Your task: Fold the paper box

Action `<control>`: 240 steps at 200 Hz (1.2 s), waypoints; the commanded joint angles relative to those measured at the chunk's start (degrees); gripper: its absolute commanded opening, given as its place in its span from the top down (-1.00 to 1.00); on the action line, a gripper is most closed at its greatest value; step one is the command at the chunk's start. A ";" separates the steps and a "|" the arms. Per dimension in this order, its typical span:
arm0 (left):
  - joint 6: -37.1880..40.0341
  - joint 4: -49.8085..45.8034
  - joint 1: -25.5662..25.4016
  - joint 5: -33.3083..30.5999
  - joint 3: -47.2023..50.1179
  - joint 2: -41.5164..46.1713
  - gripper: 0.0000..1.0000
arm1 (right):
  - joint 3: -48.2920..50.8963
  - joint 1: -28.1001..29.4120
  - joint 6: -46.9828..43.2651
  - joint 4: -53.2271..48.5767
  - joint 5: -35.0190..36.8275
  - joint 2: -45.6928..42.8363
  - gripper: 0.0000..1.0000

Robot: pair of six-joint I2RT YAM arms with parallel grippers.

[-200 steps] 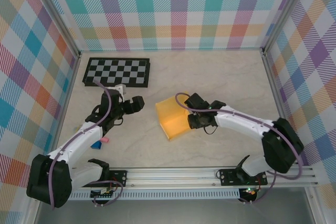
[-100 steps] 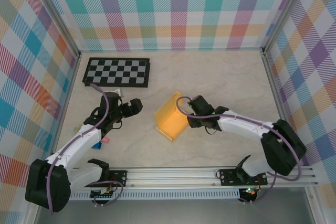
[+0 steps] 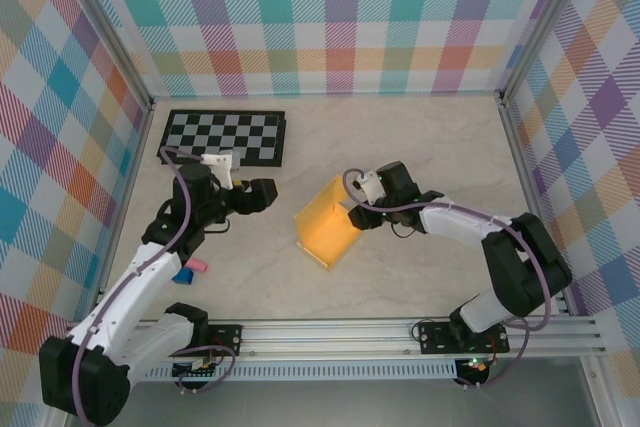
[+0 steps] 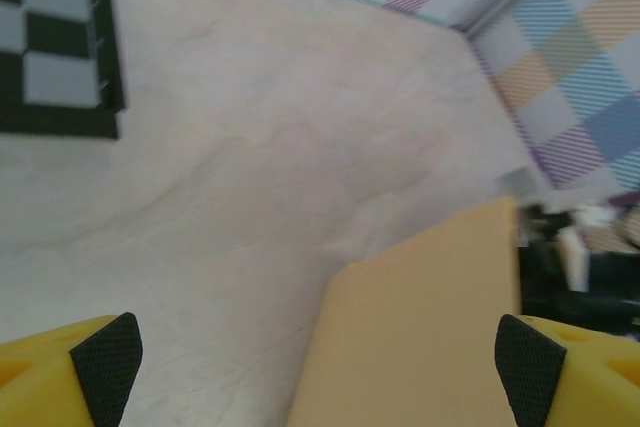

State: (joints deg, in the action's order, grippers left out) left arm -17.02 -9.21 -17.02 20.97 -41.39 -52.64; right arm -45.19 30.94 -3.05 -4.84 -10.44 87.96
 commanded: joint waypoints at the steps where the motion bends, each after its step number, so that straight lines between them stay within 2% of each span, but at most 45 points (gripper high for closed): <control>1: 3.50 -2.47 -0.88 8.11 -2.59 0.76 -0.87 | -0.80 -0.44 -1.44 4.06 -2.65 3.11 0.08; 36: 3.95 -3.47 -1.37 8.93 -2.73 0.62 -0.89 | 0.72 -0.35 -1.25 6.10 -1.43 3.52 0.19; 60: 4.09 -4.57 -1.35 5.80 -3.09 0.00 -0.89 | 0.23 0.96 -1.95 5.84 -0.30 4.46 0.31; 101: 2.57 -7.17 -0.67 -1.52 -3.36 0.09 -0.89 | -1.45 6.04 -4.50 4.58 7.35 7.27 0.46; 138: -2.28 -12.23 0.03 -10.28 -2.21 0.95 -0.89 | -1.51 9.91 -3.02 4.95 20.01 7.53 0.73; 158: -5.44 -11.11 0.38 -10.73 -0.34 1.90 -0.90 | -2.43 13.08 -3.02 3.43 28.91 7.83 0.81; 198: -5.98 -11.69 1.01 -12.92 -0.08 1.89 -0.91 | -3.48 16.68 7.14 -2.32 43.96 9.47 0.88; 240: -5.93 -11.91 1.28 -12.49 0.14 1.13 -0.93 | -6.31 20.28 12.43 -10.21 49.64 12.77 0.93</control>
State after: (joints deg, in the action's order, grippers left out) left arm -21.89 -20.05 -16.58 9.08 -41.69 -51.57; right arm -50.61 49.91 4.84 -6.28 30.48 98.32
